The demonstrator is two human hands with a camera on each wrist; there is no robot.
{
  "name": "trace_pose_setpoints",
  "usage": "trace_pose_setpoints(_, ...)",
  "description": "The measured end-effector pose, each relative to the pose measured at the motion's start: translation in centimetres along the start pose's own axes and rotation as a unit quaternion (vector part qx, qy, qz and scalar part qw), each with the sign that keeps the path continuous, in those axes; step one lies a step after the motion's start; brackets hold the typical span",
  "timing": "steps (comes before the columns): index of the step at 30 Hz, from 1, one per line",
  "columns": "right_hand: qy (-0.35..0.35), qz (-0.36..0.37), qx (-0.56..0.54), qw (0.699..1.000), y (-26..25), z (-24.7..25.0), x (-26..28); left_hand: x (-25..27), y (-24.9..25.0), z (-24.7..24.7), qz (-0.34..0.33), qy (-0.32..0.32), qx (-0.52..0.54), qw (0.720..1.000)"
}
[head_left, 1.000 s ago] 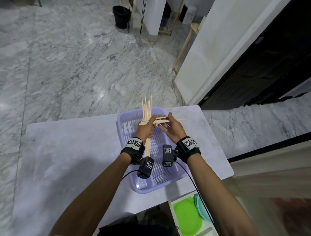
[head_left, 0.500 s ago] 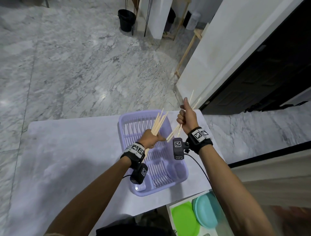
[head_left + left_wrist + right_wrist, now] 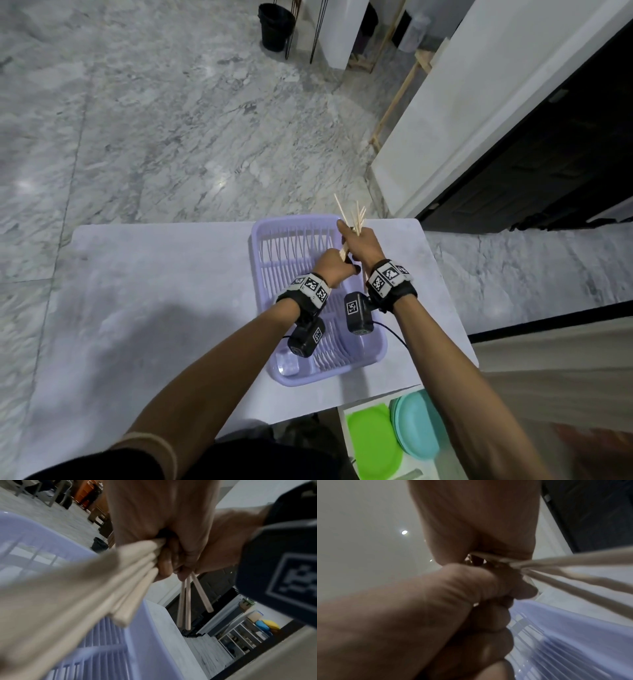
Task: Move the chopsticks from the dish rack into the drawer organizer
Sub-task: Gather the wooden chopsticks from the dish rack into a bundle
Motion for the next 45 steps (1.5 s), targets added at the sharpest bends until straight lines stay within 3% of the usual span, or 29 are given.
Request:
trace_pose_setpoints(12,0.017,0.003,-0.123,0.992,-0.4,0.2,-0.6,1.1,-0.2,0.4,-0.043,-0.015,0.051,0.998)
trace_pose_setpoints(15,0.037,0.005,-0.242,0.970,-1.6,1.9,-1.6,1.7,-2.4,0.4,-0.047,-0.055,0.029,0.997)
trace_pose_setpoints(17,0.060,0.006,-0.303,0.951,-2.5,3.2,-2.2,2.0,-3.7,0.7,-0.032,-0.060,0.071,0.995)
trace_pose_setpoints(24,0.094,-0.020,-0.380,0.920,-1.1,1.9,-2.3,2.0,-4.7,1.9,-0.084,0.098,0.142,0.981)
trace_pose_setpoints(27,0.120,-0.024,-0.405,0.906,-0.8,3.2,-2.6,1.6,-4.0,1.8,-0.062,0.107,0.141,0.982)
trace_pose_setpoints(30,0.164,-0.017,-0.427,0.889,-1.2,5.6,-3.5,1.6,-2.9,1.7,-0.037,0.064,0.200,0.977)
trace_pose_setpoints(33,0.197,-0.014,-0.430,0.881,-1.6,7.8,-4.2,1.0,-3.0,2.5,-0.034,0.067,0.158,0.985)
trace_pose_setpoints(36,0.184,-0.008,-0.383,0.905,-2.0,8.4,-4.4,0.2,-3.3,4.1,0.026,0.089,0.240,0.966)
trace_pose_setpoints(39,0.129,0.003,-0.247,0.960,-1.4,6.7,-3.8,-0.6,-2.3,5.3,0.078,0.080,0.393,0.913)
trace_pose_setpoints(42,0.042,0.009,-0.111,0.993,0.2,2.8,-2.3,-1.0,0.0,6.6,0.070,0.068,0.455,0.885)
trace_pose_setpoints(45,-0.032,0.014,-0.033,0.999,2.0,-0.7,-0.6,-1.3,1.4,7.6,0.066,0.072,0.466,0.879)
Point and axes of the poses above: each hand's wrist, its own x-axis away from the middle knuckle, its own z-axis out of the back of the hand, y = z × x, the point moved 8 cm from there along -x, towards the middle knuckle, and after that the axes turned 6 degrees about y, right-handed, at the moved point
